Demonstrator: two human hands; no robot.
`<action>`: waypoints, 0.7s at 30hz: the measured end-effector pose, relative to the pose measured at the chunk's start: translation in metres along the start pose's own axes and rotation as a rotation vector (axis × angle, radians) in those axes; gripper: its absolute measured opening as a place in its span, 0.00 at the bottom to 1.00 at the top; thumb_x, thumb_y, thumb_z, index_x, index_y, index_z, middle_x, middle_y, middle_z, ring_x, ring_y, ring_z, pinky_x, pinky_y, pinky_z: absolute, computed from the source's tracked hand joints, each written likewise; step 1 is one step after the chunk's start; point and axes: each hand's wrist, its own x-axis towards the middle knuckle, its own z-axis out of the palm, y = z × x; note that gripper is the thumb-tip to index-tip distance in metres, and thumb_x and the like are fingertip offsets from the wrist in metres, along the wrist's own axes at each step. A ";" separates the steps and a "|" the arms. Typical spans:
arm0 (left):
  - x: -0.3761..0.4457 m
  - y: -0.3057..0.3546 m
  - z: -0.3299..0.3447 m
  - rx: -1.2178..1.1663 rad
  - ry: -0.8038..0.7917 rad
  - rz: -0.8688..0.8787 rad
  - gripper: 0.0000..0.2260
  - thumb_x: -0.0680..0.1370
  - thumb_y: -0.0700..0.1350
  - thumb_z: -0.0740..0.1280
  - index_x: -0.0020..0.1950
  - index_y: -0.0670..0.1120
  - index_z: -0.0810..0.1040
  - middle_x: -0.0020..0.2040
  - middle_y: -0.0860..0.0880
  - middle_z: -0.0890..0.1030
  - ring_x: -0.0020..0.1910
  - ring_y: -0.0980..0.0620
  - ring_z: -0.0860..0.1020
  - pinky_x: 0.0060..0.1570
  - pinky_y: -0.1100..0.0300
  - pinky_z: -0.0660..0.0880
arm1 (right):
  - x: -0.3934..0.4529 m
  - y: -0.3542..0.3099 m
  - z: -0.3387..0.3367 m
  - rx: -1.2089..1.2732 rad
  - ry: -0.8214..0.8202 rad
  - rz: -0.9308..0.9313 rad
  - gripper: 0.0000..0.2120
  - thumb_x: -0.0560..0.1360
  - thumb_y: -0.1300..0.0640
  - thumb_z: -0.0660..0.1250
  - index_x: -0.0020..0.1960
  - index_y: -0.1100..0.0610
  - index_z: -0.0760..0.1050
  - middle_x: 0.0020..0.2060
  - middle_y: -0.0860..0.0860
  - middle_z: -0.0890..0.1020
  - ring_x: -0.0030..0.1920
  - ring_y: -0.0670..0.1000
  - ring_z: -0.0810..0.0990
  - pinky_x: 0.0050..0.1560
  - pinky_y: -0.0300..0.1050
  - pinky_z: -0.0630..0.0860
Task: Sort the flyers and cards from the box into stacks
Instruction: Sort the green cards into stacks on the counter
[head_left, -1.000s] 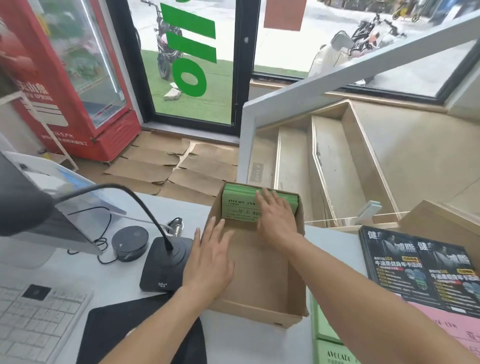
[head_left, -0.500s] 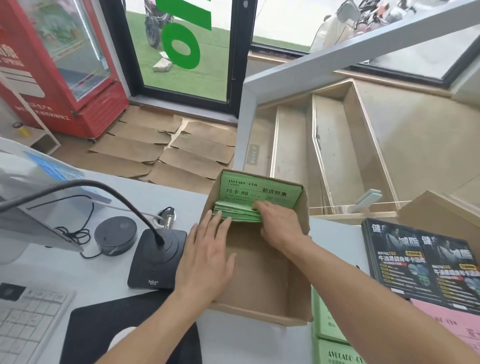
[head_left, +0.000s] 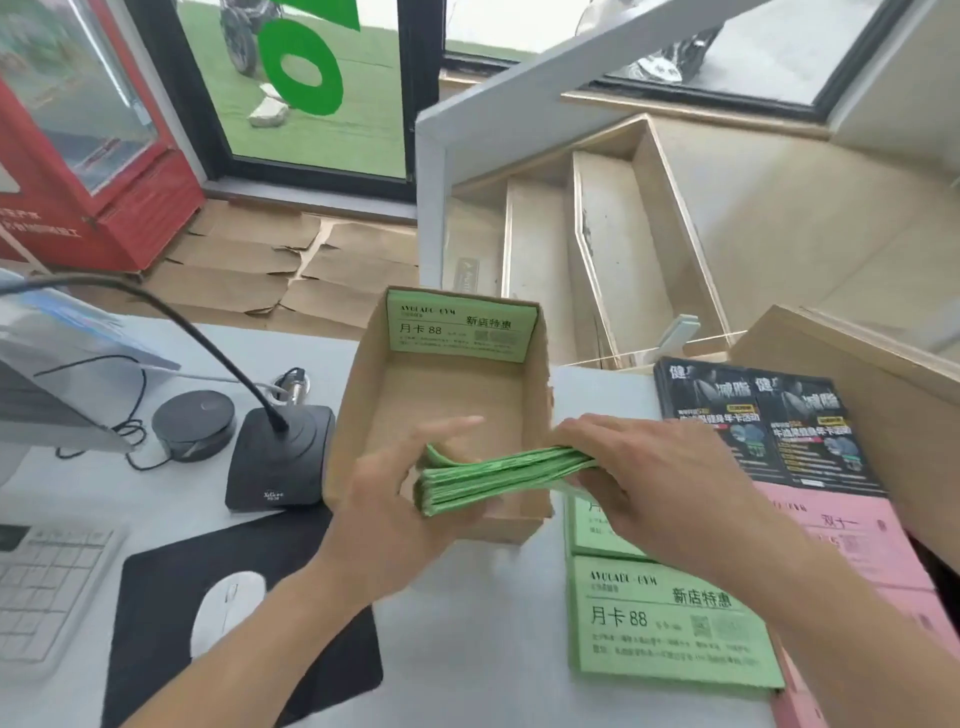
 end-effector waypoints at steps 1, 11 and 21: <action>-0.012 0.002 0.011 -0.015 -0.053 -0.045 0.25 0.68 0.49 0.82 0.62 0.58 0.79 0.44 0.58 0.84 0.40 0.57 0.83 0.43 0.65 0.78 | -0.022 0.002 0.003 0.018 -0.031 0.024 0.12 0.77 0.51 0.66 0.58 0.39 0.72 0.43 0.37 0.81 0.36 0.46 0.81 0.29 0.44 0.66; -0.101 -0.005 0.114 -0.118 -0.234 -0.375 0.10 0.66 0.47 0.81 0.45 0.52 0.85 0.42 0.55 0.86 0.41 0.51 0.83 0.43 0.61 0.77 | -0.156 0.021 0.080 0.079 -0.094 0.230 0.20 0.71 0.54 0.75 0.60 0.41 0.75 0.46 0.37 0.83 0.41 0.45 0.84 0.29 0.43 0.74; -0.130 -0.003 0.145 -0.040 -0.180 -0.528 0.20 0.71 0.40 0.79 0.59 0.53 0.79 0.51 0.60 0.85 0.54 0.58 0.81 0.52 0.69 0.74 | -0.216 0.055 0.100 0.401 -0.121 0.511 0.22 0.79 0.52 0.70 0.71 0.41 0.71 0.63 0.38 0.78 0.63 0.45 0.75 0.66 0.46 0.71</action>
